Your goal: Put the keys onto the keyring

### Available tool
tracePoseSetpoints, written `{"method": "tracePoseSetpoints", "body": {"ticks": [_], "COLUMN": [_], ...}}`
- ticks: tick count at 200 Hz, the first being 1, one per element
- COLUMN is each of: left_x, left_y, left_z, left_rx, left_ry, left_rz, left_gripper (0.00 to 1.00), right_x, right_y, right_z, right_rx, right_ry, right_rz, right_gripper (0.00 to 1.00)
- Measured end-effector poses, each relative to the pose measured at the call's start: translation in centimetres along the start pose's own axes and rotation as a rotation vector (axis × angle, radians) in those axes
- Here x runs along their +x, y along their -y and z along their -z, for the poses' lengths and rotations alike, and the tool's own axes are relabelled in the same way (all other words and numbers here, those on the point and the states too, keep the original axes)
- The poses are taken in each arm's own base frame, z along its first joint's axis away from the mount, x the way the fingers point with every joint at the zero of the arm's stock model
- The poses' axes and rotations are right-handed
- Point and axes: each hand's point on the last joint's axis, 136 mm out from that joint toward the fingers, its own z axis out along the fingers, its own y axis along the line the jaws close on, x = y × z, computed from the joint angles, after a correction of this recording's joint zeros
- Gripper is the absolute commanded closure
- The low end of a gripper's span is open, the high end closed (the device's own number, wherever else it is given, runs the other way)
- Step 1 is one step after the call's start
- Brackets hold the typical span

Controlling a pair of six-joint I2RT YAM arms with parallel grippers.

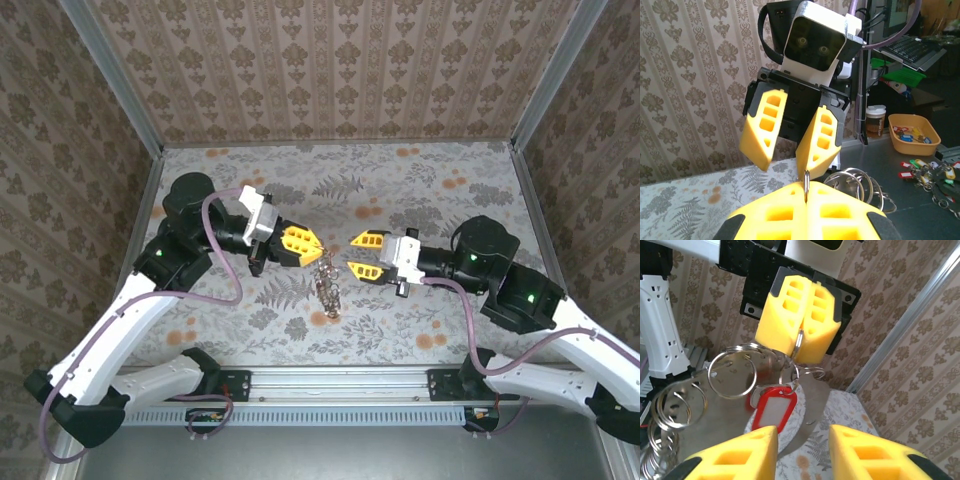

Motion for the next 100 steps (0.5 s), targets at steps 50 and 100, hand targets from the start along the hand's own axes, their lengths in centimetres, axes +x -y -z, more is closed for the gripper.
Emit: {"method": "tracePoseSetpoints", "body": {"ticks": [50,100], "left_x": [-0.3,1.0], "left_y": [0.8,-0.2], "left_z": [0.5,0.2], "left_rx": [-0.007,-0.022], "left_ry": [-0.021,-0.066], "left_rz": [0.012,0.100], "left_gripper": [1.00,1.00], "right_x": [2.1,2.2], "right_y": [-0.6,-2.6], "right_z": [-0.3,0.4], "right_rx": [0.004,-0.062], "right_ry": [-0.040,0.021], "right_rz": [-0.017,-0.042], "right_gripper": [0.60,0.60]}}
